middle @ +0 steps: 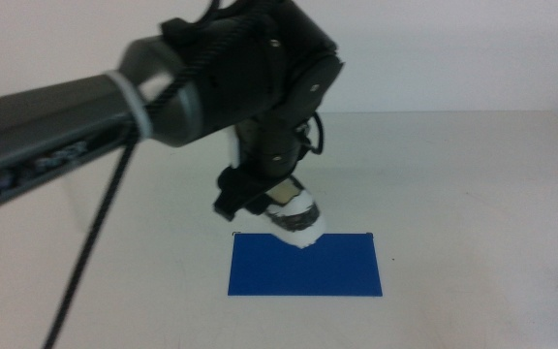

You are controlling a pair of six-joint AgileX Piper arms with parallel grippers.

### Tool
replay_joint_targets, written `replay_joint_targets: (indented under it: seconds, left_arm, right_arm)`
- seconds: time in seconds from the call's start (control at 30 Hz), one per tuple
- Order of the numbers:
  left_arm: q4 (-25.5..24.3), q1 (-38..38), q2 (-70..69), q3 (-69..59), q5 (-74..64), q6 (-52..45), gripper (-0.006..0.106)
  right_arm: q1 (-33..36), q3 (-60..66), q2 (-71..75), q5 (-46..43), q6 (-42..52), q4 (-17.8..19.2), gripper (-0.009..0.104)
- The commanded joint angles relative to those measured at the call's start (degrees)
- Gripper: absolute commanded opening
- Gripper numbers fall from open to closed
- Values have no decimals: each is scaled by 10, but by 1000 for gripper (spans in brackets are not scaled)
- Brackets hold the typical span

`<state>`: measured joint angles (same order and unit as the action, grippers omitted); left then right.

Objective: Use one arm to grab the shoe from the table and place it on the mat.

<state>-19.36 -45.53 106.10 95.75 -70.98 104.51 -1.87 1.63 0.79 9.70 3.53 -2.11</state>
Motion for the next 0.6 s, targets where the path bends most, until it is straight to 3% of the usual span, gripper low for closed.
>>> replay_joint_targets:
  seconds: [0.0,0.37,0.57]
  left_arm:
    - [-16,-7,-9,44,-45,8,-2]
    - [-13,-24,69,124,-45,9,-2]
    - [-12,-24,81,124,-45,60,-2]
  right_arm:
    - [2,-5,12,-45,7,5,66]
    - [2,-5,12,-45,7,5,66]
    - [2,-5,12,-45,7,5,66]
